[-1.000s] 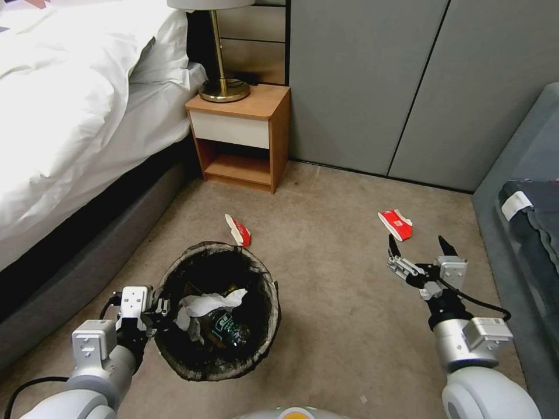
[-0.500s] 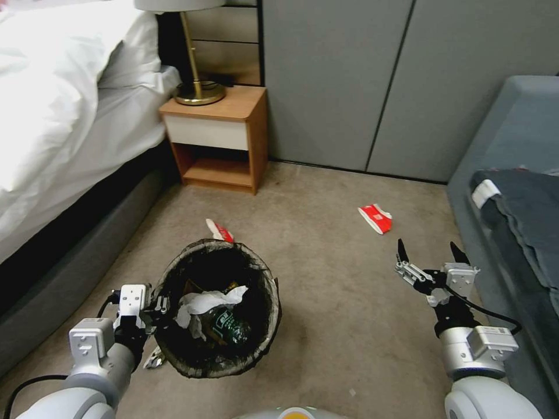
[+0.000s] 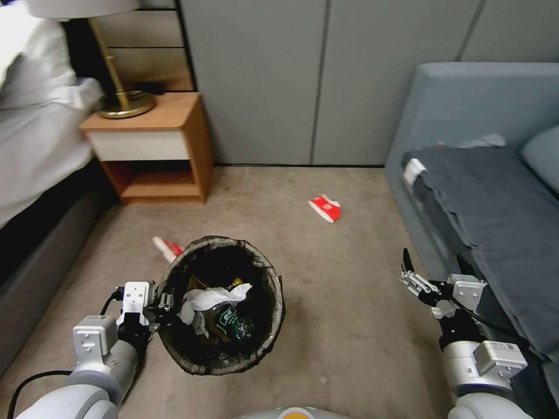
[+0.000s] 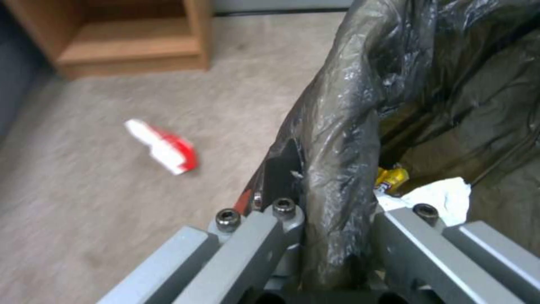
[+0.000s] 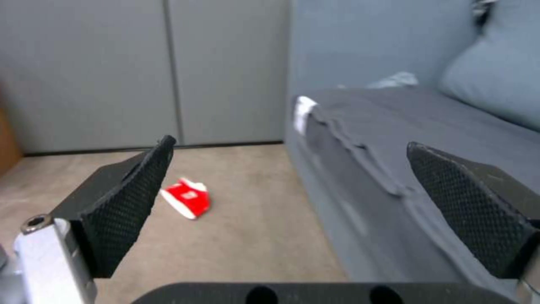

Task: Pick up the trash bin, then pick up the garbage from the floor and place it into the trash bin.

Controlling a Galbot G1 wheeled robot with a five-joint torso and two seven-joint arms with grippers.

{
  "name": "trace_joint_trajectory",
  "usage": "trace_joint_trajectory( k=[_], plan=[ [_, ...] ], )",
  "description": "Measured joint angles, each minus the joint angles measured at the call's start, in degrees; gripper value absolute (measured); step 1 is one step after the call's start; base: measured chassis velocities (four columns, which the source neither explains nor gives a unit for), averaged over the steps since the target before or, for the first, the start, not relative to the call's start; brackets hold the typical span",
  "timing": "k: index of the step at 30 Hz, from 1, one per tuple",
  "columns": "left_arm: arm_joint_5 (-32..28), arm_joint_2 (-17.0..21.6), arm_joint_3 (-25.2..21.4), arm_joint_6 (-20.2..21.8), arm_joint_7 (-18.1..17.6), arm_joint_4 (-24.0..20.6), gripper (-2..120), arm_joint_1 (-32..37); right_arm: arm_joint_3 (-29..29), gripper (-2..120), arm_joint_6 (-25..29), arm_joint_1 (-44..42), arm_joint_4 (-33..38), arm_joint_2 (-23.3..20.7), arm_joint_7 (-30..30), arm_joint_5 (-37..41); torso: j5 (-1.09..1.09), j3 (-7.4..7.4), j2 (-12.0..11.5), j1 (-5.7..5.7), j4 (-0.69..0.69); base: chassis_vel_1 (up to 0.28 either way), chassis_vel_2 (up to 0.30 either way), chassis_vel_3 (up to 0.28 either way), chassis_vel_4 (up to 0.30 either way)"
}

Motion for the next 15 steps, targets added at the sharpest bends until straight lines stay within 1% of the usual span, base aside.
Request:
trace_joint_trajectory(
  k=[3, 5, 10, 15],
  plan=[
    [-0.2, -0.1, 0.1, -0.2, 0.0, 0.0, 0, -0.1, -0.2, 100, 0.0, -0.1, 0.0, 0.2, 0.0, -0.4, 0.01, 0.00, 0.0, 0.00, -0.01, -0.106, -0.107, -0.098, -0.098],
    [-0.3, -0.2, 0.1, -0.3, 0.0, 0.0, 0, -0.2, -0.2, 100, 0.0, -0.1, 0.0, 0.2, 0.0, -0.5, 0.01, 0.00, 0.0, 0.00, 0.00, -0.031, -0.062, -0.063, -0.029],
    [-0.6, -0.3, -0.1, -0.3, -0.1, 0.0, 0, -0.4, -1.1, 100, -0.8, 0.0, 0.0, 0.2, -0.6, -1.9, 0.00, 0.00, 0.0, 0.00, 0.04, 0.000, 0.000, 0.000, 0.000],
    [-0.6, -0.3, -0.1, -0.3, -0.1, 0.0, 0, -0.4, -1.5, 100, -0.9, 0.3, -0.4, 0.2, -0.7, -2.2, 0.00, 0.00, 0.0, 0.00, 0.02, 0.000, 0.000, 0.000, 0.000]
  ],
)
